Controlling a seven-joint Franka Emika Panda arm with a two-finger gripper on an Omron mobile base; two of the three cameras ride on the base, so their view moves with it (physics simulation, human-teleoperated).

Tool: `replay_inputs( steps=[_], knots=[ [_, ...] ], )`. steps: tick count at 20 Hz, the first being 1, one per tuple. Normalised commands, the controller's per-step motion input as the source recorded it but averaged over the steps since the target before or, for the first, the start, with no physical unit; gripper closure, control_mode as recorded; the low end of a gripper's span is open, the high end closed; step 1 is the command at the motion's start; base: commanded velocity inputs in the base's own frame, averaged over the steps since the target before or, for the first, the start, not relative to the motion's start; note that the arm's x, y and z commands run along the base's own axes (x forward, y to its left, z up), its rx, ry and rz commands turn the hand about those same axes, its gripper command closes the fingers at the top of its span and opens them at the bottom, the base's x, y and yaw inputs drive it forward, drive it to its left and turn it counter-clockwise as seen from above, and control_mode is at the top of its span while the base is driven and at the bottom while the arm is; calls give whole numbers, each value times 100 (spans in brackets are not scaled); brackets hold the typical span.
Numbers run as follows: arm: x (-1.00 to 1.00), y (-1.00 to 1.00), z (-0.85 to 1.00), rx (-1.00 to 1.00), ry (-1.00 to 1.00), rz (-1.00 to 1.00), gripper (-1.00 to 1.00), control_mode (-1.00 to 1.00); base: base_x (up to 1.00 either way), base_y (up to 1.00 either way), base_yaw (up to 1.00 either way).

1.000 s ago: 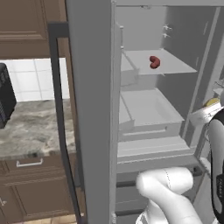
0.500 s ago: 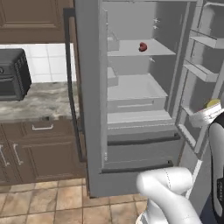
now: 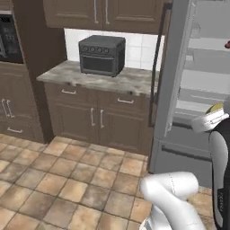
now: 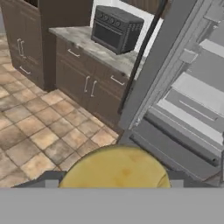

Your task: Retrieve the sausage and cheese from the fridge and place them on the cutting board on the counter.

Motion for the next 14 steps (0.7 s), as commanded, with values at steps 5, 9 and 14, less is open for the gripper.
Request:
replay_inputs(
  steps=[5,9,14],
  knots=[
    [0,0,0,0,0,0,100,100,-63,60,92],
    [0,0,0,0,0,0,100,100,-64,71,91],
    [0,0,0,0,0,0,100,100,-65,98,80]
  ],
)
